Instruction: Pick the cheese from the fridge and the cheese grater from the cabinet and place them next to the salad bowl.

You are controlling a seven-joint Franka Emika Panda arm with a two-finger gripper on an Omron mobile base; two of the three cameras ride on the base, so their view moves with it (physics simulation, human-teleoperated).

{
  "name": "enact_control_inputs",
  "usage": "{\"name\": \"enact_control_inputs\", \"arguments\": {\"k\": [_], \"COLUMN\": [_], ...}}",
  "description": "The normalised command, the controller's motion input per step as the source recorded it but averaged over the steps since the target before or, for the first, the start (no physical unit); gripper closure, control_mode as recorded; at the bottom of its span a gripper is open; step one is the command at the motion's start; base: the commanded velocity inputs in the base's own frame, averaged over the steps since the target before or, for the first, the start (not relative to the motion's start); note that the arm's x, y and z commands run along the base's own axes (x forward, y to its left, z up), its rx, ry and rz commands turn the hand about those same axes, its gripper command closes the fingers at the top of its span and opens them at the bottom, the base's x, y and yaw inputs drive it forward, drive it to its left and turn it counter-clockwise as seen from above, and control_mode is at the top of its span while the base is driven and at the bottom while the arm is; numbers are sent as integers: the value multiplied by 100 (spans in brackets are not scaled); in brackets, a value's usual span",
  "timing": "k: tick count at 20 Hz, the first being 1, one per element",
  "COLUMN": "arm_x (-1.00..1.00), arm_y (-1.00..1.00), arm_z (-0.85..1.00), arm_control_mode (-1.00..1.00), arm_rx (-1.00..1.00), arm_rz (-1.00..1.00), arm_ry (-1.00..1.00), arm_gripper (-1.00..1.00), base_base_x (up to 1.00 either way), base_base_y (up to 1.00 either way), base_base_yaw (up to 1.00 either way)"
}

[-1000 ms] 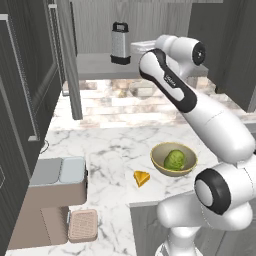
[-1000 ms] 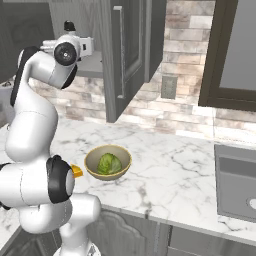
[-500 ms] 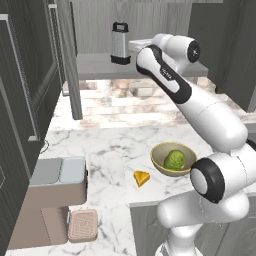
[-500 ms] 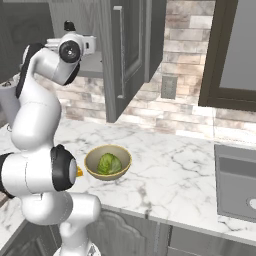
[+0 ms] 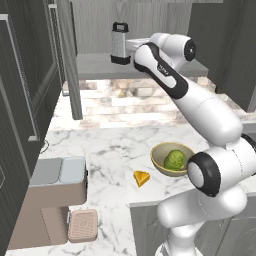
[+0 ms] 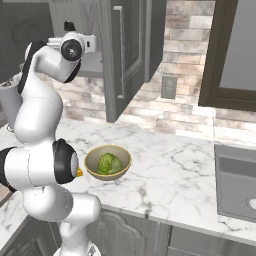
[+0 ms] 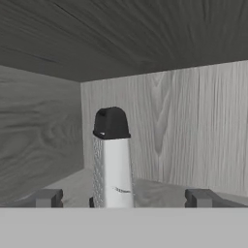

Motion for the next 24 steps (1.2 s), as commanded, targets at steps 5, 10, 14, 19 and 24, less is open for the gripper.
{"name": "enact_control_inputs", "arguments": {"k": [5,10,14,19,24], "arm_x": [13,29,33,30,13], "arm_y": [6,0,0,0,8], "arm_z": [0,0,0,-3,-8], "arm_control_mode": [-100,-100,-100,-100,-100], "arm_rx": [0,0,0,0,0], "arm_rz": [2,5,4,2,1], "arm_ry": [0,1,1,1,0], "arm_gripper": [-100,-100,-100,-100,-100], "base_base_x": [0,0,0,0,0], "base_base_y": [0,0,0,0,0], "base_base_yaw": [0,0,0,0,0]}}
